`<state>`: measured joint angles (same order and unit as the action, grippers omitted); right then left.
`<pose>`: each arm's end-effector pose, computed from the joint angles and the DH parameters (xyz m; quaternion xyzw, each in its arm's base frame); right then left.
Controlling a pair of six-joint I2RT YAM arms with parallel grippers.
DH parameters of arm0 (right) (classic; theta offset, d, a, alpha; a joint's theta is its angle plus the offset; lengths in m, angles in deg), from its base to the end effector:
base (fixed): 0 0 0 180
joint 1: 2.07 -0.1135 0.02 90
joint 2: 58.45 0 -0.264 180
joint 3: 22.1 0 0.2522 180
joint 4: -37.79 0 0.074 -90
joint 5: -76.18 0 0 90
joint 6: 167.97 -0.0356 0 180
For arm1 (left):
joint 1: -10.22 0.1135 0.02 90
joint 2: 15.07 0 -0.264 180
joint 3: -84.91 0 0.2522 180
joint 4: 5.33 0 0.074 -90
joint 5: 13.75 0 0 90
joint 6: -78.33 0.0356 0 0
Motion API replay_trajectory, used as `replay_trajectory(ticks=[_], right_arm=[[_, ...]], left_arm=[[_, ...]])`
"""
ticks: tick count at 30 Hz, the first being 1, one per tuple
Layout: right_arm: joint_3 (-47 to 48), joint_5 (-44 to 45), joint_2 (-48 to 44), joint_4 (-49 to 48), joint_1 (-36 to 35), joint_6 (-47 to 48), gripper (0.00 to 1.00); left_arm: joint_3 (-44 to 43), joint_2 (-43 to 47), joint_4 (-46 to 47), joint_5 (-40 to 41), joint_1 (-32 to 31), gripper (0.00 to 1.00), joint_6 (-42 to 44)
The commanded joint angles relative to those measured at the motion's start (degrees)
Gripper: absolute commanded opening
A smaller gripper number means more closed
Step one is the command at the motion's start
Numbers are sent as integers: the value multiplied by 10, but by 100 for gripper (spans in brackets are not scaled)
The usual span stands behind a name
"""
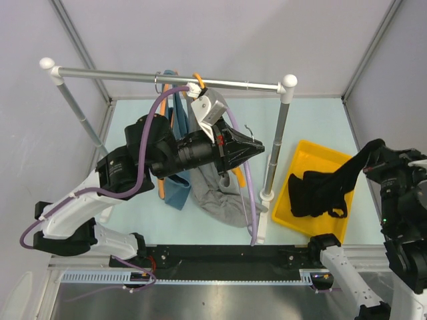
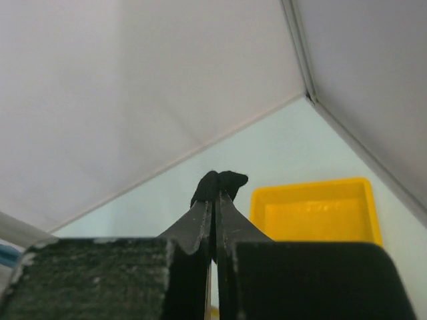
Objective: Remove the tank top from the hanger
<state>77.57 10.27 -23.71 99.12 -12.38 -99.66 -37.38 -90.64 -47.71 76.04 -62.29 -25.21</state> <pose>0.0186 -0.0114 0.4991 0.2177 0.6511 0.0592 0.7247 0.0709 -0.2255 0.5611 0.3358 0.5911 -0.5013 0.5353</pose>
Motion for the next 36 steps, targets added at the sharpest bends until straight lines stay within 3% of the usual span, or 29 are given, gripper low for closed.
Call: replay_trajectory(ticks=[1, 5, 7, 11, 12, 14, 16, 22, 26, 31, 36], right_arm=[[-76, 18, 19, 68, 1, -61, 0], [-148, 4, 78, 70, 0, -146, 0], [-200, -13, 107, 33, 2, -164, 6], [-247, 25, 165, -3, 4, -199, 29], [-250, 34, 177, -2, 5, -202, 63], [-239, 50, 204, 23, 4, -198, 99], [-231, 46, 198, 41, 3, -173, 100], [-196, -113, 101, 78, 1, -47, 100], [-159, -390, 22, 115, 0, 18, 100], [-103, -686, -2, 128, 1, 42, 98], [-121, -844, -17, -1, -20, -54, 91]], left_arm=[[-4, 22, 24, -3, -2, 0, 1], [-5, 17, 30, -6, -2, 0, -4], [-8, 13, 30, -9, -2, 0, -7], [-8, 11, 29, -12, -2, 0, -11], [-7, 11, 29, -12, -2, 0, -11], [-6, 11, 28, -12, -2, 0, -11], [-4, 13, 27, -10, -2, 0, -10], [4, 10, 34, -8, -2, 0, -3], [5, 9, 44, -14, -2, 0, -6], [12, 7, 54, -21, -2, 0, -14], [13, 3, 68, -30, -2, 0, -19]])
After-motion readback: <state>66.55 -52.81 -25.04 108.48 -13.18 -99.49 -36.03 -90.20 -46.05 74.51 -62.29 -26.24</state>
